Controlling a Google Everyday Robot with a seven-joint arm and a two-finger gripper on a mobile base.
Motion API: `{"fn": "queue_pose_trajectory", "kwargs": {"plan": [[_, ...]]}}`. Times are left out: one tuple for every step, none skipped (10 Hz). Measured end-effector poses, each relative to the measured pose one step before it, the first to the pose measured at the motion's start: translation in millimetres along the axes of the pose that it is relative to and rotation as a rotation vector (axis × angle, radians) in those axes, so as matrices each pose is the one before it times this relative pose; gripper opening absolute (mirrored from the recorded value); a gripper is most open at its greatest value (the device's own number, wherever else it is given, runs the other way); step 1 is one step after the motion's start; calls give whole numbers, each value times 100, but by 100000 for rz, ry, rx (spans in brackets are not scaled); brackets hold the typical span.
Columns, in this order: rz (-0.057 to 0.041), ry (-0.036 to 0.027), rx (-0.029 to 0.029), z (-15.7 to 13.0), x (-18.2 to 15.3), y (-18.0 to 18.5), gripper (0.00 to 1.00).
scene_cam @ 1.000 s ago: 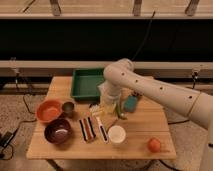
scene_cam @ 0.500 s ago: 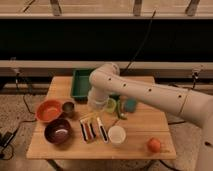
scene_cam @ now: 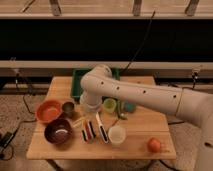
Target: Place banana in purple bowl
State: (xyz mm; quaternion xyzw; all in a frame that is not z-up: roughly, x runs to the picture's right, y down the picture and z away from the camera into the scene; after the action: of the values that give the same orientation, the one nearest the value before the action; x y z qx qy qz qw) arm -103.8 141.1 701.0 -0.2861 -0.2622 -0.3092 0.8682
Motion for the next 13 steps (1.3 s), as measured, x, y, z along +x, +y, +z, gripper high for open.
{"fn": "queue_pose_trajectory", "kwargs": {"plan": [[-2142, 103, 251, 76, -585, -357, 0], [-2972, 22, 536, 121, -653, -522, 0], [-2890, -268, 630, 217, -613, -554, 0], [-2620, -280, 534, 229, -643, -592, 0], [-3164, -476, 373, 361, -773, -654, 0], [-3028, -596, 394, 331, -755, -652, 0], [-1878, -682, 244, 223, -567, -384, 0], [-2403, -1068, 293, 353, -951, -416, 0], [-2453, -1374, 387, 365, -892, -232, 0], [-1080, -1217, 843, 356, -384, -99, 0], [-741, -1487, 882, 373, -209, -155, 3], [-1222, -2561, 989, 659, -281, -180, 13], [-295, -1791, 855, 368, -38, -33, 21]]}}
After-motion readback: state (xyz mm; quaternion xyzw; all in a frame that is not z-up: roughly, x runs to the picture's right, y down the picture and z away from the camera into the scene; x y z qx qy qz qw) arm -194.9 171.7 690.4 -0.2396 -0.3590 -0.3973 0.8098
